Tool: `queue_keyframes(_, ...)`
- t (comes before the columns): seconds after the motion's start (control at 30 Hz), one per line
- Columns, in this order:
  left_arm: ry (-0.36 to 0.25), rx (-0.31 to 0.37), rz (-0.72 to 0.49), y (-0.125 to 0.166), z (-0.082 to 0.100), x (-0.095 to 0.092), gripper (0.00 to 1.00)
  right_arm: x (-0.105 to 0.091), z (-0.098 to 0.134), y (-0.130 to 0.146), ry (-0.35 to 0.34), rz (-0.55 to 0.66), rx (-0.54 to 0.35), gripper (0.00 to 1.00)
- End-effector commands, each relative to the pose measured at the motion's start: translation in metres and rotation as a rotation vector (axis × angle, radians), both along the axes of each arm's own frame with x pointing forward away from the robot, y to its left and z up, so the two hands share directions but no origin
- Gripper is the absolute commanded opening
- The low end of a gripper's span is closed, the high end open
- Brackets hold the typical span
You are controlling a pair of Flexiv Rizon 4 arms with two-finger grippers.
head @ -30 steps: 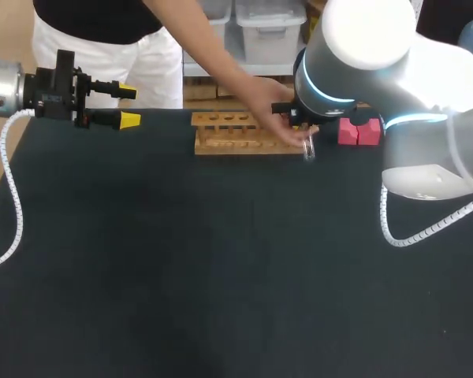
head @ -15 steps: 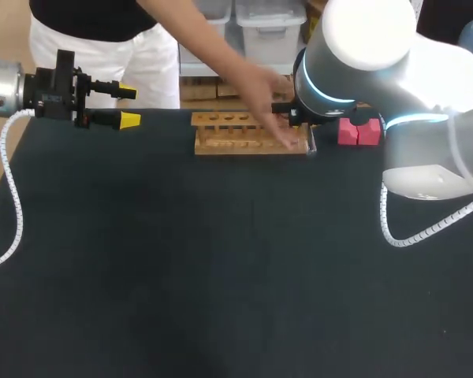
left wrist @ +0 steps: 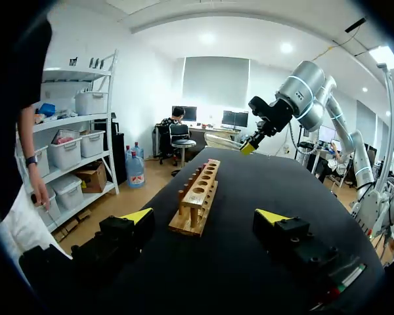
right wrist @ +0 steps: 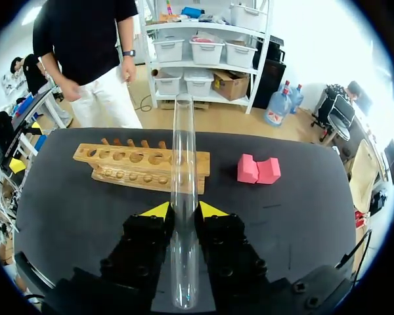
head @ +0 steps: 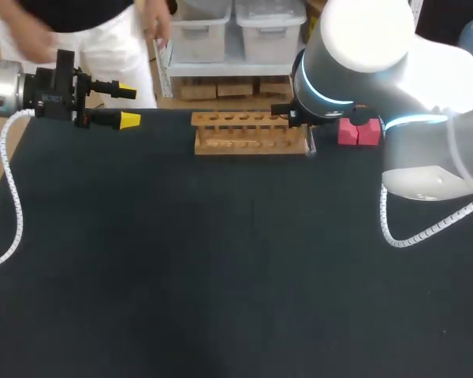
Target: Grasp the test tube, adjust it, and insert it.
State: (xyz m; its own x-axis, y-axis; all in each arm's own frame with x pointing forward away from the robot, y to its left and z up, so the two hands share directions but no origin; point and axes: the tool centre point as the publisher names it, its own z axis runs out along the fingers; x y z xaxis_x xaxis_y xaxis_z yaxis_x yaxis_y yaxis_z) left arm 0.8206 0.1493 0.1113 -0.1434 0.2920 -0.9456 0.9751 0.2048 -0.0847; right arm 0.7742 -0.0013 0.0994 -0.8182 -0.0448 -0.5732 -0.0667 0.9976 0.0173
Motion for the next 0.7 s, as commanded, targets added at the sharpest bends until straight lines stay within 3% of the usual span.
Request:
queue_keyframes(0.03, -0.003, -0.003, -0.001, 0.000, -0.001, 0.000, 1.00, 0.007, -0.009, 0.009, -0.004, -0.003, -0.010, 0.00)
queue_keyframes(0.7, -0.003, -0.003, -0.001, 0.000, -0.001, 0.000, 1.00, 0.015, -0.039, 0.031, 0.062, 0.025, -0.037, 0.00)
